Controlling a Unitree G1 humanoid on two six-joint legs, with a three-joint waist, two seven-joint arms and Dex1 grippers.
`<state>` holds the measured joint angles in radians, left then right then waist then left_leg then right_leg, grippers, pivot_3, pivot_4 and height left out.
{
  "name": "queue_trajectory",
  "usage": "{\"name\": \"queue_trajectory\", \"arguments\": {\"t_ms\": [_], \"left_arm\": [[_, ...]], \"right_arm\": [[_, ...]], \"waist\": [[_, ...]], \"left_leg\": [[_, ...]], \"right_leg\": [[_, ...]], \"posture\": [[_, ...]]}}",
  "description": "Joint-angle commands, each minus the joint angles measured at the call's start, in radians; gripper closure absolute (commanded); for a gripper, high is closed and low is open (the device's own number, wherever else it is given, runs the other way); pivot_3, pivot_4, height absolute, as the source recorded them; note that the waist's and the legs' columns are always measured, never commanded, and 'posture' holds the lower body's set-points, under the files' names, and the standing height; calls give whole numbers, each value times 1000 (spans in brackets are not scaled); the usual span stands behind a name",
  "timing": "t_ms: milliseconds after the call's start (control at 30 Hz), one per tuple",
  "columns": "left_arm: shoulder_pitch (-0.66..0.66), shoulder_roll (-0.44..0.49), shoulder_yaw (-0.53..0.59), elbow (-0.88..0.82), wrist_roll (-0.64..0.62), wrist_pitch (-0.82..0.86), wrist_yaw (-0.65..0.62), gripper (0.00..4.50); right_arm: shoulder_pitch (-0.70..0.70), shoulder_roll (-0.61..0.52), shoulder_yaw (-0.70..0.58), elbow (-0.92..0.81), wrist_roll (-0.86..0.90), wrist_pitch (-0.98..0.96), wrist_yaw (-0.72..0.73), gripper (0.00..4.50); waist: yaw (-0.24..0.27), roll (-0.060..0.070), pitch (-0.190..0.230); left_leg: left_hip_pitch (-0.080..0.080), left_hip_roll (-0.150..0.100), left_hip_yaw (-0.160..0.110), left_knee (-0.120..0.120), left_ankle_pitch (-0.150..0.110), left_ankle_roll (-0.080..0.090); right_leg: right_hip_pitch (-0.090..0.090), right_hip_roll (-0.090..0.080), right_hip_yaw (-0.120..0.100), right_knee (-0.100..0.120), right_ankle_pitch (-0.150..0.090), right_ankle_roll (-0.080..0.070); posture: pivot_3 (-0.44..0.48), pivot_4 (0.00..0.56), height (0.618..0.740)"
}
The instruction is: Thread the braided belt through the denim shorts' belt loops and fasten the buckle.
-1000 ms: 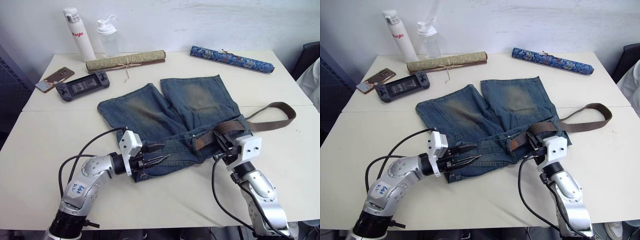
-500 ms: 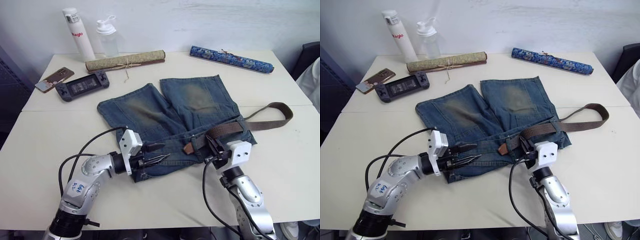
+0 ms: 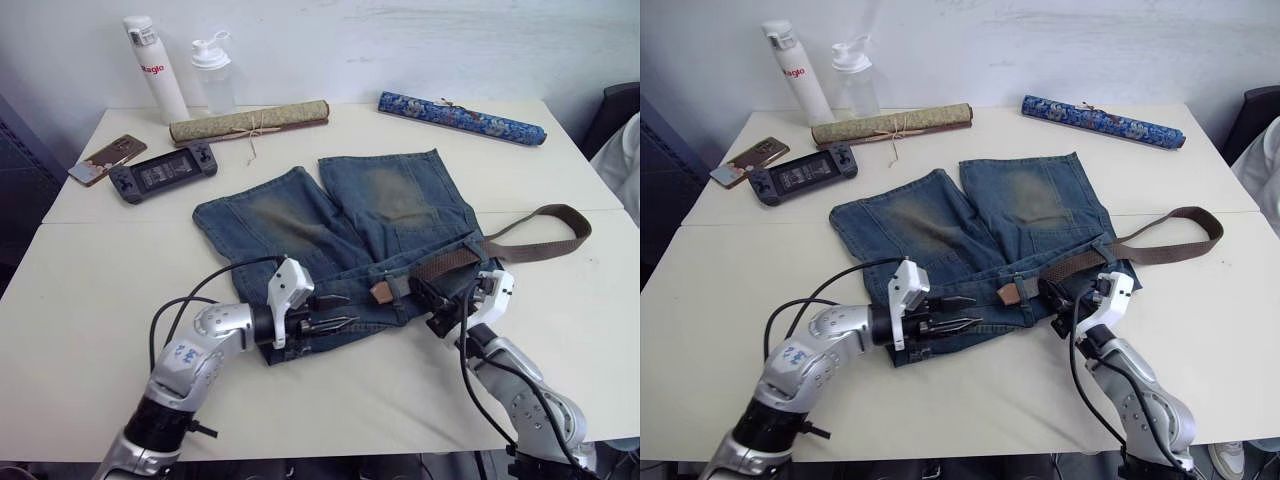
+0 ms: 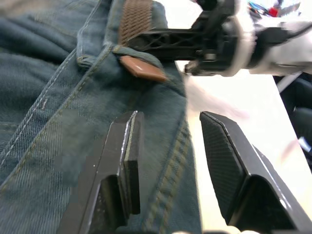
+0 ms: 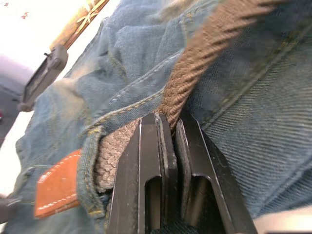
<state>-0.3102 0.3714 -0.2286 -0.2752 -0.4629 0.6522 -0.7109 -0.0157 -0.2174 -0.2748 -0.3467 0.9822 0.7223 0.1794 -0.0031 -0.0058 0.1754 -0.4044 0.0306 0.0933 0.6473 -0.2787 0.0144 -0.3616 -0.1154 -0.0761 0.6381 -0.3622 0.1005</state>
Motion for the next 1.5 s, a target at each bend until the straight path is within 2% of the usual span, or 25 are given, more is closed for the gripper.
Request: {"name": "queue_trajectory", "arguments": {"t_ms": [33,100,233,367,500,767,1067,1167,1267,1500], "left_arm": [[-37,-45,-19,30,-9,79,37,2427],[-64,-101,21,63,-69,200,86,2427],[-101,-173,79,90,-139,333,126,2427],[-161,-290,245,136,-284,518,225,2427],[-199,-356,336,176,-315,624,327,2427],[-196,-352,321,154,-327,727,344,2427],[-198,-366,334,157,-325,736,346,2427],[-197,-377,347,158,-328,735,350,3141],[-199,-381,353,162,-326,737,352,4473],[-204,-384,354,165,-319,749,361,4473]], "right_arm": [[0,-23,-2,-40,38,29,7,4500],[6,-27,1,-43,30,27,15,4500],[14,-24,13,-46,14,21,18,4500],[27,-24,16,-54,8,20,16,4500],[34,-27,24,-60,-6,15,19,4500],[31,-29,27,-63,-20,16,21,4500],[30,-32,23,-64,-19,17,18,4500],[32,-32,26,-66,-21,18,16,4500],[34,-31,27,-68,-20,19,15,4500],[25,-30,18,-71,-5,30,1,4500]], "waist": [[0,0,0],[1,0,0],[0,0,0],[1,-1,0],[0,-1,1],[1,-1,1],[2,-1,1],[2,-1,1],[2,-1,1],[2,-1,1]], "left_leg": [[0,0,0,0,0,0],[0,0,0,0,0,0],[0,0,0,1,0,0],[0,0,0,1,0,-1],[0,0,0,1,1,-1],[0,0,0,1,1,-2],[0,0,0,1,1,-2],[0,0,0,1,1,-2],[0,0,0,1,1,-2],[0,0,0,0,1,-2]], "right_leg": [[0,0,0,0,0,0],[0,0,0,0,0,0],[0,0,0,0,0,0],[0,0,0,1,0,0],[0,1,0,1,0,0],[0,2,0,1,0,0],[-1,2,0,1,0,0],[-1,1,0,0,0,0],[-1,2,0,0,0,0],[-1,1,0,0,0,0]], "posture": [[0,150,717],[0,150,717],[0,150,717],[0,150,717],[0,150,717],[0,150,717],[0,150,717],[0,150,717],[0,150,717],[0,150,717]]}}
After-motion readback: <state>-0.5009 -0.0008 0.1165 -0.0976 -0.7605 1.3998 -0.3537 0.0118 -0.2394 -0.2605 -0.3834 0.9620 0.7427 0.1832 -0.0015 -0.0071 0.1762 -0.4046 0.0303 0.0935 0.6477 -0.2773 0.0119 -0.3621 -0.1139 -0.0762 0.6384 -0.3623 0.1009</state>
